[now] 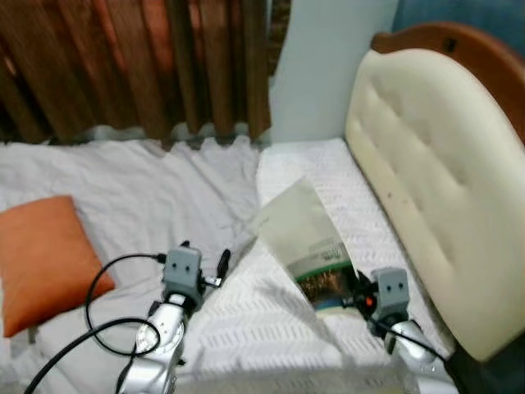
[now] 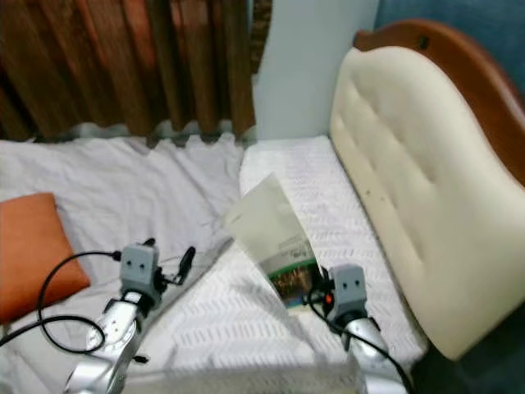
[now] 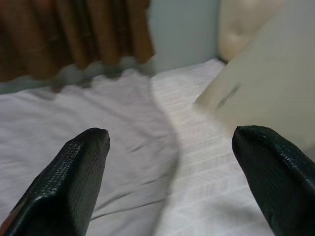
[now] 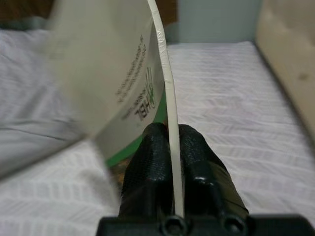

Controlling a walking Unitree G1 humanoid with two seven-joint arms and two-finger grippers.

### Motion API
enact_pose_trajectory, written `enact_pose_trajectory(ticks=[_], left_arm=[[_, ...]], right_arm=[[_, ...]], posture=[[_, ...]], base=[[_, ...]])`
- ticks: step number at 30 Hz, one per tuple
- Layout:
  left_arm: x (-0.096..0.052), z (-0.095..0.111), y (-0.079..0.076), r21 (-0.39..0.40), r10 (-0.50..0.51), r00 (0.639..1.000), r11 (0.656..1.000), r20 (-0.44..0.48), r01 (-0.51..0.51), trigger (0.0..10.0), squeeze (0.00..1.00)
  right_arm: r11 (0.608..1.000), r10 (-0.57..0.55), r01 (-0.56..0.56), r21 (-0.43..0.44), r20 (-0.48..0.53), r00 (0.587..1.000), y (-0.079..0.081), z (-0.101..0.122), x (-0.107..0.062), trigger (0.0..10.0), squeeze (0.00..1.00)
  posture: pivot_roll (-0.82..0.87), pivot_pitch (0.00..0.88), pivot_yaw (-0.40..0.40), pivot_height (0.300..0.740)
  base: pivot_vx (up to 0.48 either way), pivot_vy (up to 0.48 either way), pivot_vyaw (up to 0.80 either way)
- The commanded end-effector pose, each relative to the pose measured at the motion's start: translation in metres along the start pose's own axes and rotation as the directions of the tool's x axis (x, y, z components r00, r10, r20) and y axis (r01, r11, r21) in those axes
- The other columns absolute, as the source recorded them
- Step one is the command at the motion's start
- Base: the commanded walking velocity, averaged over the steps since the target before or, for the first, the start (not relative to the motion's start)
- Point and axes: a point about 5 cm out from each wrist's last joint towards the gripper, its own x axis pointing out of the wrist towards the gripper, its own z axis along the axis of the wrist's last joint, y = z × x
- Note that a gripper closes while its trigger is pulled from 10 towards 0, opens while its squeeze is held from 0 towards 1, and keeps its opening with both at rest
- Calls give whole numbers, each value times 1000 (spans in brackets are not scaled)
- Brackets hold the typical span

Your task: Clean up the room

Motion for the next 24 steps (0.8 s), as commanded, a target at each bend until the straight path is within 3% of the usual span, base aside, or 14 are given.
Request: enact_pose_trajectory(ticks=[1,4,6,9,13,15,16,18,19,20,21,22,24], left_arm=[[-1,-2,2,5,-2,1000,1000,-10,3,10000,0],[-3,-3,2,2,2,1000,1000,-12,-2,10000,0],[-5,-6,4,-2,14,1000,1000,-21,-14,10000,0],[-9,-6,4,7,12,1000,1000,-21,-12,10000,0],[-19,-4,2,68,-65,997,995,-45,68,10000,0],[-33,2,3,64,-141,988,987,-61,144,10000,0],[-33,2,3,64,-141,988,987,-61,144,10000,0],[-49,9,4,43,-232,969,971,-86,237,10000,0],[-49,9,4,43,-232,969,971,-86,237,10000,0],[-60,15,6,23,-296,950,954,-99,300,10000,0],[-81,22,7,-21,-414,902,910,-125,414,10000,0],[-81,22,7,-21,-414,902,910,-125,414,10000,0],[-102,29,10,-30,-480,863,876,-159,482,10000,0]], right_arm=[[1000,0,1,-8,54,999,0,13,5,0,0],[1000,9,-9,-8,52,999,2,12,5,0,0],[997,59,-61,38,39,997,13,12,15,0,0],[976,117,-118,185,17,993,33,14,32,0,0],[879,189,-170,446,2,982,62,27,62,0,0],[815,187,-153,559,-3,982,67,30,70,0,0],[815,187,-153,559,-3,982,67,30,70,0,0],[756,178,-128,642,-13,984,69,29,76,0,0],[756,178,-128,642,-13,984,69,29,76,0,0],[729,171,-103,677,-34,985,68,23,77,0,0],[690,153,-38,723,-95,984,66,8,74,0,0],[690,153,-38,723,-95,984,66,8,74,0,0],[668,138,-1,744,-123,983,66,-1,71,0,0]], posture=[[-35,30,-8,740],[-31,40,-10,740],[-30,51,-7,740],[-9,89,-3,740],[60,174,9,740],[138,261,41,740],[138,261,41,740],[183,321,76,740],[183,321,76,740],[216,372,107,740],[249,437,137,740],[249,437,137,740],[264,499,166,740]], base=[[262,-398,0],[269,-395,0],[0,0,0],[0,0,0],[0,0,0],[0,0,0],[0,0,0],[0,0,0],[0,0,0],[0,0,0],[0,0,0],[0,0,0],[0,0,0]])
